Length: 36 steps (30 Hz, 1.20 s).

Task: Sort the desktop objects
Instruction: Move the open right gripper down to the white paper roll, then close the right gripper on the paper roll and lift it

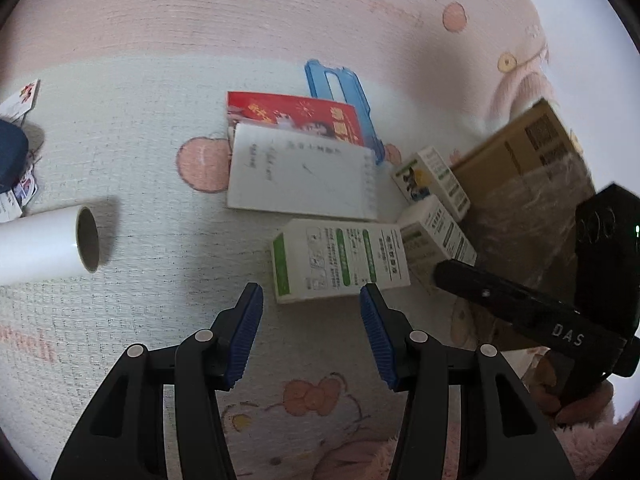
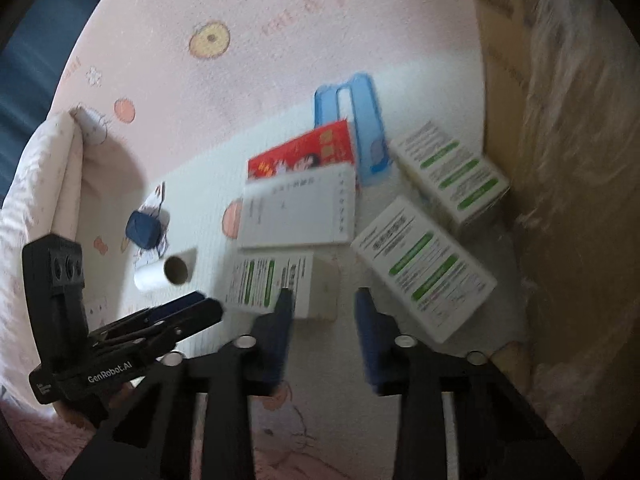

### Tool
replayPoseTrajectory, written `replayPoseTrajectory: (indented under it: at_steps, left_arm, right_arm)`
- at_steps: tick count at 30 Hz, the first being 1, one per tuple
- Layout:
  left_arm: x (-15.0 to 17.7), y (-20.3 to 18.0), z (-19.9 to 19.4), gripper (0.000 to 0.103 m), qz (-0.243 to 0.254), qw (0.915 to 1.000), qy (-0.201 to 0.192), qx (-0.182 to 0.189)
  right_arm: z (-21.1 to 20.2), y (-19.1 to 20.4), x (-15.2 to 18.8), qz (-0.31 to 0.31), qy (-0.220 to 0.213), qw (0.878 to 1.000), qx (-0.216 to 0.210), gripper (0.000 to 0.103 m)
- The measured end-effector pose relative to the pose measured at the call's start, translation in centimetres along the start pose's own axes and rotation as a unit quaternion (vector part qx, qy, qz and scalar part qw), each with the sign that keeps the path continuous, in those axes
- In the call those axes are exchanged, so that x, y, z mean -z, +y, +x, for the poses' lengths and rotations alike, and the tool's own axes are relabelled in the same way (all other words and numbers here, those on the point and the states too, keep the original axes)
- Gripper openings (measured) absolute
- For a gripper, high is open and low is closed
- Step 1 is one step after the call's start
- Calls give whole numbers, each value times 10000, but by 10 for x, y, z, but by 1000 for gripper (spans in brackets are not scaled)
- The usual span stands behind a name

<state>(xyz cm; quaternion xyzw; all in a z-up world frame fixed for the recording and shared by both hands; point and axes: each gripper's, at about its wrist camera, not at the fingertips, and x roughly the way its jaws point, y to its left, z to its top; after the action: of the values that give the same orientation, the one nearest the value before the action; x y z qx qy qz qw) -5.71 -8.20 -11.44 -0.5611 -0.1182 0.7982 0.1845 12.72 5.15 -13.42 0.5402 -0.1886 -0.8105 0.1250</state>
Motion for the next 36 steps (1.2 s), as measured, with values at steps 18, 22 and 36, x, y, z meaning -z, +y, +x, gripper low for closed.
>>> replayPoseTrajectory:
  at_steps: [18, 22, 36]
  left_arm:
    - [6, 163, -96, 55, -1892, 9509, -1349, -2043]
    - [6, 172, -90, 55, -2048, 9537, -1381, -1715]
    - [0, 161, -74, 40, -1866, 9633, -1194, -1515]
  right_arm:
    - [86, 124, -28, -1419, 691, 9796, -1241, 25]
    - [115, 138, -26, -1350, 1013, 9743, -1493, 25]
    - [161, 150, -33, -761, 1360, 9691, -1914, 25]
